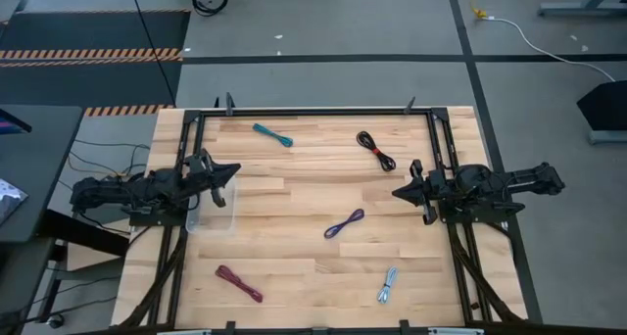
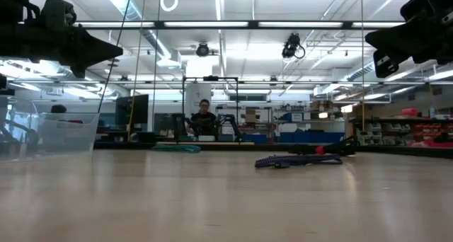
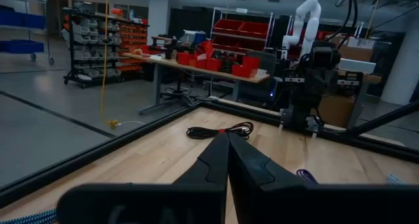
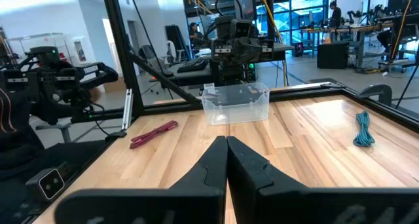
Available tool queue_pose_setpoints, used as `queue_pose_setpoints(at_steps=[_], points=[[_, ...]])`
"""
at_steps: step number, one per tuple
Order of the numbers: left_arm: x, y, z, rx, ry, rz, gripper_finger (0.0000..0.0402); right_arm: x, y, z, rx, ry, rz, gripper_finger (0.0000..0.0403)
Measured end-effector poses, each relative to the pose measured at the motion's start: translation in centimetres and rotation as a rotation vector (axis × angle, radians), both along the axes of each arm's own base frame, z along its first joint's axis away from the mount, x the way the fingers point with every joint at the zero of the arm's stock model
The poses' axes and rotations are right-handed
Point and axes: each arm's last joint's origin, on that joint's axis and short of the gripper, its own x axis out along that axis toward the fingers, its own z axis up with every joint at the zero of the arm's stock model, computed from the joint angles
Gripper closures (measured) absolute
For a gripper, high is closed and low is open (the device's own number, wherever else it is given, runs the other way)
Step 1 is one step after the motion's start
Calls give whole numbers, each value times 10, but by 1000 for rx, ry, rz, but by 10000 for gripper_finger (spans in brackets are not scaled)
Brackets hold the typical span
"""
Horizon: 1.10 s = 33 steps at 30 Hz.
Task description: Pick and place USB-C Cables
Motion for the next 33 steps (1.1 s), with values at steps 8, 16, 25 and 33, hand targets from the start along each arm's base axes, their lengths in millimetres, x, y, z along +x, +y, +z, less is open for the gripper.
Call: queue_pose_setpoints(at_steps=[8,16,25,33], points=[[0,0,0,0,-1,0,390,0,0,0,0,0,0,389],[0,0,0,0,0,0,390,0,0,0,0,0,0,389],[0,0,0,0,0,0,390,0,0,0,0,0,0,389],[0,0,0,-23,-16,-2,390,0,0,2,3,-23,0,389]])
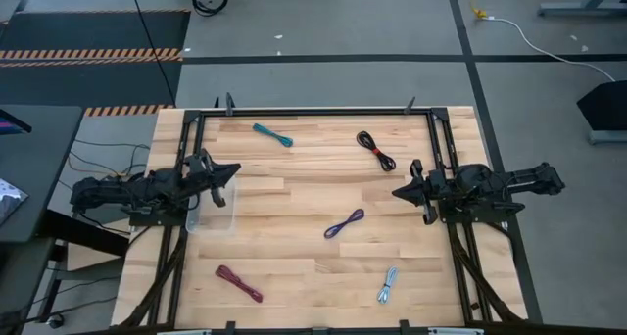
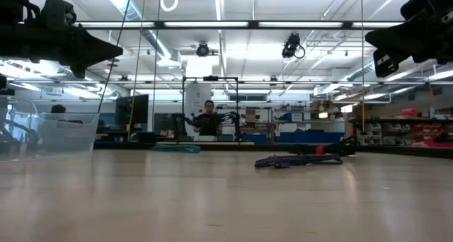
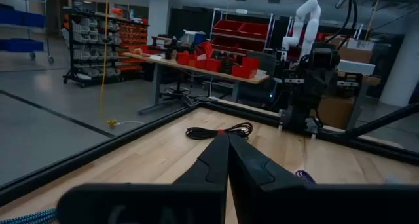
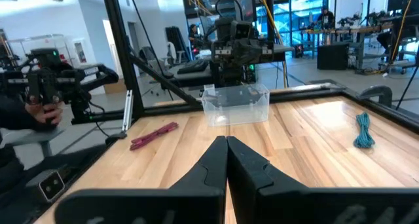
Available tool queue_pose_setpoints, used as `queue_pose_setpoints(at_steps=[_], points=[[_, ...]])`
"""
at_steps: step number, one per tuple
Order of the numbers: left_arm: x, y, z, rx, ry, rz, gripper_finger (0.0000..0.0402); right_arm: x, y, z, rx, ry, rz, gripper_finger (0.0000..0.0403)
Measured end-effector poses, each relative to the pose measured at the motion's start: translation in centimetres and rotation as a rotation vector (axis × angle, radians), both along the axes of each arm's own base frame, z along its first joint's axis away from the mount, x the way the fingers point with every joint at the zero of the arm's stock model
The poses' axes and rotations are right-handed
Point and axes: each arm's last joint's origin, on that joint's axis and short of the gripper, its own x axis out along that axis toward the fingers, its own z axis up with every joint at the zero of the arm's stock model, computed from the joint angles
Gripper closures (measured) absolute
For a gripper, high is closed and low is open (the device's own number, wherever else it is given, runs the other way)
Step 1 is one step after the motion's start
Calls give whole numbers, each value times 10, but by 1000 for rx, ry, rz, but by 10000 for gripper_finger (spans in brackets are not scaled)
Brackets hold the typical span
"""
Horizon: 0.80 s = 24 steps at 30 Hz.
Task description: Pick and place USB-C Cables
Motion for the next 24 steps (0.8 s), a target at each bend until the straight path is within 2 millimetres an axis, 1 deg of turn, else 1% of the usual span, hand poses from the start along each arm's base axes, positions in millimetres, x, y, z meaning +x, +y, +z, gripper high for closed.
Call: queue_pose_setpoints(at_steps=[7,11,16,18,21,24], points=[[0,0,1,-146,-80,-15,390,0,0,2,-22,-23,-2,389],[0,0,3,-172,-111,-19,390,0,0,2,3,-23,17,389],[0,0,2,-213,-123,-23,390,0,0,2,-150,-33,-17,389],[0,0,3,-209,-127,-20,390,0,0,3,-183,-41,-22,389],[-1,0,5,-208,-148,-13,390,-1,0,6,-158,-77,-25,389],[-2,1,13,-190,-227,-11,390,-2,-1,13,-95,-147,-24,389]])
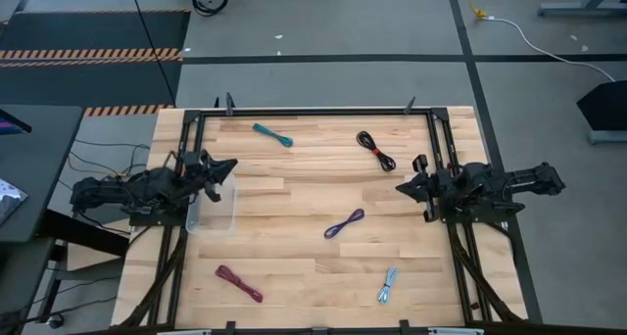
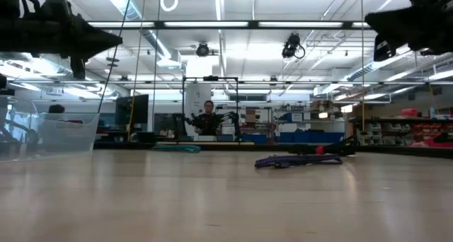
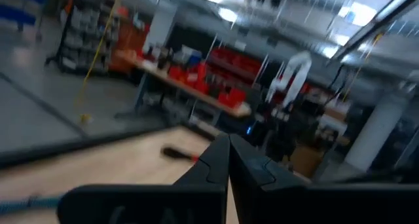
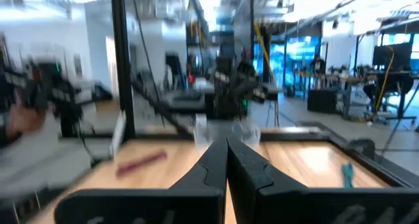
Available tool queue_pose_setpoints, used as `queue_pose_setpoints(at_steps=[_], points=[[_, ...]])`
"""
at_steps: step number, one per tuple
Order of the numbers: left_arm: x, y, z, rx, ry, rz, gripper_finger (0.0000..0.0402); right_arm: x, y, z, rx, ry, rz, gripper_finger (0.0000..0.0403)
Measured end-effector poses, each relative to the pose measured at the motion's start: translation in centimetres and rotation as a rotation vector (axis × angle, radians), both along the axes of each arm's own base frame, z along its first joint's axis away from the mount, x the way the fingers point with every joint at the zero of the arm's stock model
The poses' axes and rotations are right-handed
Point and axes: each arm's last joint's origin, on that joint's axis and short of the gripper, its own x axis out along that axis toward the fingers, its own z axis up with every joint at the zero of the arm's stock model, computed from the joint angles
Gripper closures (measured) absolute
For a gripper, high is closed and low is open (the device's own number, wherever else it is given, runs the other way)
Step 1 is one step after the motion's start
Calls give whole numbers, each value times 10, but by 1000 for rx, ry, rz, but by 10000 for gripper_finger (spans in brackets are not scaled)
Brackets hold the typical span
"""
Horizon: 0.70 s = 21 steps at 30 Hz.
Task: Pick and place USB-C Cables
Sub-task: Put the black charger cable into the transparent bin
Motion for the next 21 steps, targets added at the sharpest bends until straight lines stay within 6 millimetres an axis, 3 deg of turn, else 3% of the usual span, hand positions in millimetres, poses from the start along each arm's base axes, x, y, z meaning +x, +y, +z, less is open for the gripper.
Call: queue_pose_setpoints(at_steps=[6,10,13,16,21], points=[[-8,1,22,27,-227,23,390,-3,0,10,118,-96,28,389],[-24,1,44,164,-421,115,390,-5,-1,16,186,-156,46,389],[-36,1,67,276,-453,183,390,-7,-1,21,184,-217,43,389],[-37,0,86,371,-365,164,378,-9,-2,24,126,-261,18,387],[-17,-1,90,399,-66,109,312,-9,-4,25,13,-273,-117,358]])
